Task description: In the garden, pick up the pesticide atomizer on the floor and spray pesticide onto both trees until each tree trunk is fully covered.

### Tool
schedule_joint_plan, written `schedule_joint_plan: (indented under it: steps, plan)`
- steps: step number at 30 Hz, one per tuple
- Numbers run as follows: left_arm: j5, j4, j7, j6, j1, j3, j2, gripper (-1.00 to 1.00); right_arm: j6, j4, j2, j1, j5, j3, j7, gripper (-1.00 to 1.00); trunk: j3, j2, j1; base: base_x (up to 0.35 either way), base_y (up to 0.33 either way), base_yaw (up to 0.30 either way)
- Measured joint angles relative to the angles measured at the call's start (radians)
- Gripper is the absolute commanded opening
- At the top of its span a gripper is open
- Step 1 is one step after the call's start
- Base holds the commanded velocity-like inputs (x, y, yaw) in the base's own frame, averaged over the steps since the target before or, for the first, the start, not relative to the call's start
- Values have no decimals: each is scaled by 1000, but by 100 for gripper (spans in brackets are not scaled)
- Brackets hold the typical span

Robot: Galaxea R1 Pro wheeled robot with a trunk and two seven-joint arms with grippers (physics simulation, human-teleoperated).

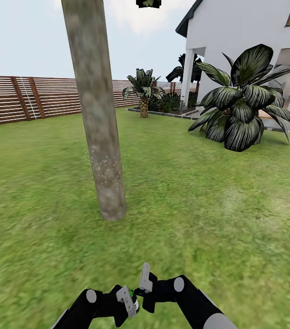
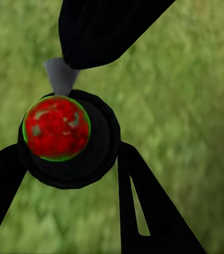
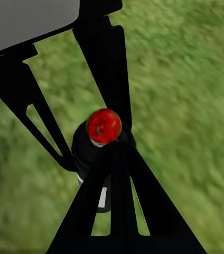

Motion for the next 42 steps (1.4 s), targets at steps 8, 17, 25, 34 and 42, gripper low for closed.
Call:
schedule_joint_plan:
  steps: [8, 17, 25, 34, 42]
  plan:
    - [0, 1, 0, 0, 0, 0, 2, -100, 0, 0, 0, 0, 0, 0, 0, -100, 0, 0, 0, 0, 0, 0]
    - [-11, 72, 8, -7, 8, 3, 89, -100, 0, 0, 0, 0, 0, 0, 0, -100, 0, 0, 0, 0, 0, 0]
    - [-10, 75, 8, -14, 16, 3, 242, -100, -2, 6, 0, 0, 1, -5, 0, 100, 0, 0, 0, 0, 0, 0]
    - [143, 164, 214, -28, 18, 368, 252, -100, -9, 160, -178, 9, -152, -203, -84, 100, 0, 0, 0, 0, 0, 0]
    - [353, 406, 637, -259, 19, 561, 240, -100, -256, 481, -307, 43, -303, -472, -850, 100, 0, 0, 0, 0, 0, 0]
